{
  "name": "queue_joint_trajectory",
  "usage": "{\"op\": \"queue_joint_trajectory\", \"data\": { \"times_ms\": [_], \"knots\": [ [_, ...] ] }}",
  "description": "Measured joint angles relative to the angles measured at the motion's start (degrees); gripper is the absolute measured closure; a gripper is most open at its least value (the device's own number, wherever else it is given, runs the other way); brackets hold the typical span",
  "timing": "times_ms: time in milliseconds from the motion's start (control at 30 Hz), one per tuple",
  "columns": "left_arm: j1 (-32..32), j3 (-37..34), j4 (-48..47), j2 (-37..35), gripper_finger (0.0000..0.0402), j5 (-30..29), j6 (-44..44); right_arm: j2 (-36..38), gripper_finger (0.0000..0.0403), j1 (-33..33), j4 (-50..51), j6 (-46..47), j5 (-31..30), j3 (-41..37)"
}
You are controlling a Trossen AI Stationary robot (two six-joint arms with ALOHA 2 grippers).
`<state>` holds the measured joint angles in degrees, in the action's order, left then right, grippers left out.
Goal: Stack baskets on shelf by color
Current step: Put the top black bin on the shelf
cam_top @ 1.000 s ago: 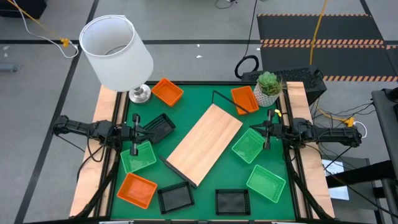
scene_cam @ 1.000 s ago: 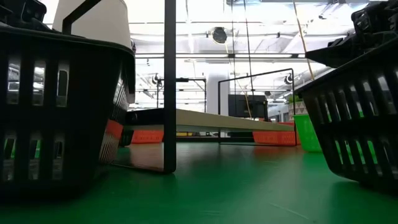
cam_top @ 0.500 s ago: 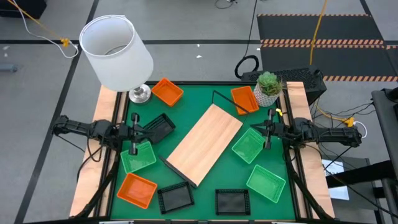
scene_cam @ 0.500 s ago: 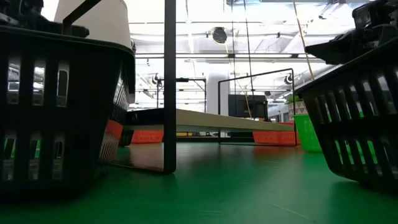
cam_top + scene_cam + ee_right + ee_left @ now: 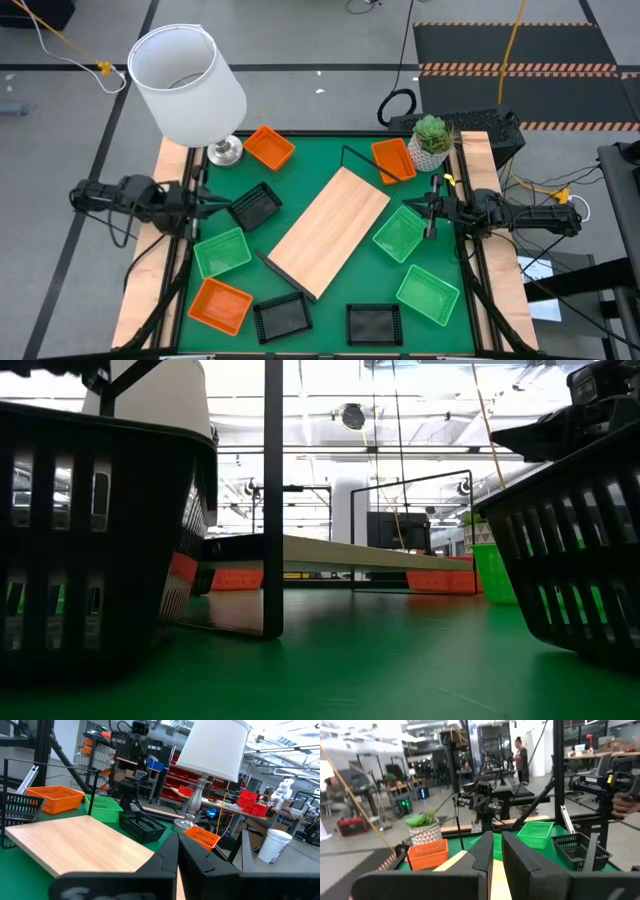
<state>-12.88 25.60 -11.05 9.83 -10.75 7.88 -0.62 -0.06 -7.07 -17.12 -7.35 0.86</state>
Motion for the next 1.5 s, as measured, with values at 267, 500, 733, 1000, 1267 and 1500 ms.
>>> {"op": "queue_joint_trajectory", "data": {
  "times_ms": [267, 500, 733, 1000, 1267, 1500],
  "knots": [
    [0.0, 12.6, -7.3, 12.2, 0.036, -0.4, -0.9, 0.0, 0.0403, 0.0, -0.3, 3.8, 0.0, 0.0],
    [0.0, 16.4, -10.4, 20.8, 0.036, -0.5, -0.5, 0.0, 0.0403, 0.0, -2.2, 12.8, 0.0, 0.3],
    [0.0, 18.8, -10.9, 24.8, 0.036, -0.5, 1.4, -1.9, 0.0403, 0.0, -1.8, 19.4, -0.1, 6.1],
    [0.0, 20.8, -10.8, 25.4, 0.036, -0.6, 1.1, -14.0, 0.0403, 0.1, 6.3, 21.0, 0.0, 24.3],
    [0.0, 20.8, -11.7, 25.4, 0.036, -1.7, 1.0, -32.5, 0.0403, 0.1, 16.6, 21.0, 0.1, 44.3],
    [0.0, 20.8, -12.7, 25.4, 0.036, -5.9, 2.5, -41.9, 0.0403, 0.1, 17.3, 21.1, 0.1, 49.0]
  ]
}}
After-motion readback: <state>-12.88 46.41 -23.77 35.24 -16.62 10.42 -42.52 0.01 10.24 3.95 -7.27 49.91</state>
